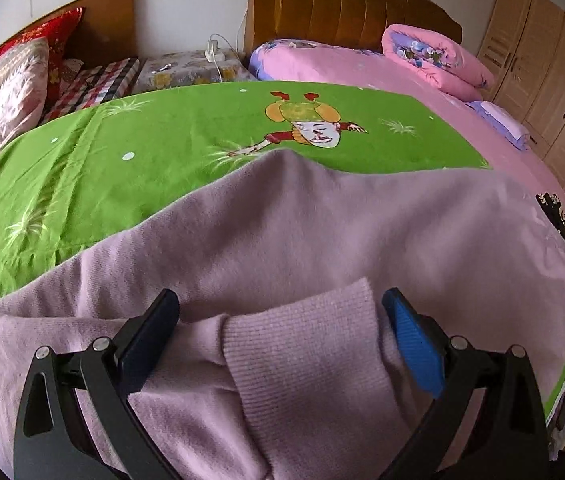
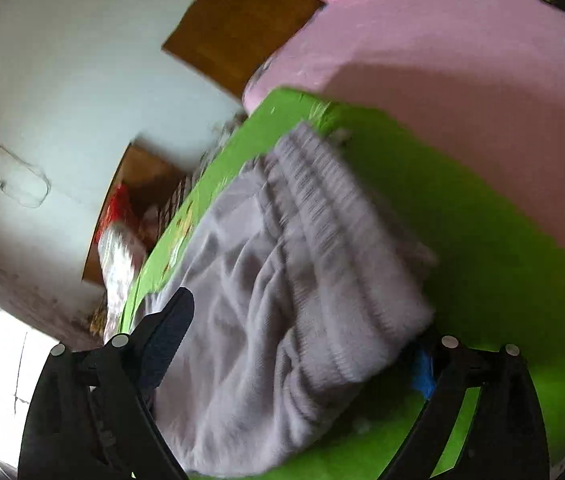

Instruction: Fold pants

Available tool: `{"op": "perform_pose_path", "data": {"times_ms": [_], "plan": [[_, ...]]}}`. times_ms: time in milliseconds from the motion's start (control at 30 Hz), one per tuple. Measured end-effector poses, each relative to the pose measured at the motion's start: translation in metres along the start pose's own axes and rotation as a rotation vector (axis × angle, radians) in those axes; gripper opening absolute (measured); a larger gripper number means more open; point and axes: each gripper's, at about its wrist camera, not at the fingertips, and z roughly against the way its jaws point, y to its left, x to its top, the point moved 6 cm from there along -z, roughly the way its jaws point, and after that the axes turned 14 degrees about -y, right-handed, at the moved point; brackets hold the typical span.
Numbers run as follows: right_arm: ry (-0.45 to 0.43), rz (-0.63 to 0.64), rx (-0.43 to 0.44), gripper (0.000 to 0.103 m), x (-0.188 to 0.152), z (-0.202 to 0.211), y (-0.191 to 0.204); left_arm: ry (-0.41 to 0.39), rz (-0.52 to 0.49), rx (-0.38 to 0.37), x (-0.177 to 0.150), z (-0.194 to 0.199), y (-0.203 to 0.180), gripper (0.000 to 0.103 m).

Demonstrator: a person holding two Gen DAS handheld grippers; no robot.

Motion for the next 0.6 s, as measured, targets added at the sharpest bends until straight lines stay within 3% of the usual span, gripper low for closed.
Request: {"op": "perform_pose_path", "data": {"times_ms": [67,133,167,267,300,333,400,500,600], "plan": [[0.102,0.081,0.043,0.09,-0.014,-0.01,0.016,0.007,-0.002,-0.001,0.0,-0.002,0.0,0.101],[0.115,0.197,0.014,0.089,-0.022,-0.015,0.029,0.011,-0.008,0.005,-0.001,-0.003,-0.001,0.101],[0.098,0.194,0.001,0.087,-0.019,-0.017,0.029,0.012,-0.012,0.009,-0.001,-0.003,-0.002,0.101],[0.032,0.038,0.0,0.068,-0.002,-0.026,0.014,0.013,-0.017,0.015,0.0,-0.005,-0.002,0.101],[0.017,0.032,-0.014,0.048,0.002,-0.029,0.012,0.013,-0.017,0.015,0.0,-0.005,-0.002,0.101],[-0.007,0.055,-0.039,0.042,0.004,-0.03,0.01,0.011,-0.015,0.014,0.0,-0.004,-0.002,0.101],[-0.05,0.07,-0.029,0.038,0.005,-0.028,0.011,-0.002,-0.01,0.019,0.002,-0.001,-0.002,0.101],[-0.069,0.069,-0.04,0.037,0.004,-0.025,0.007,-0.094,-0.05,0.063,0.018,0.03,-0.016,0.101],[-0.069,0.062,-0.051,0.037,0.006,-0.027,0.002,-0.156,-0.116,0.041,0.03,0.051,-0.035,0.101]]}}
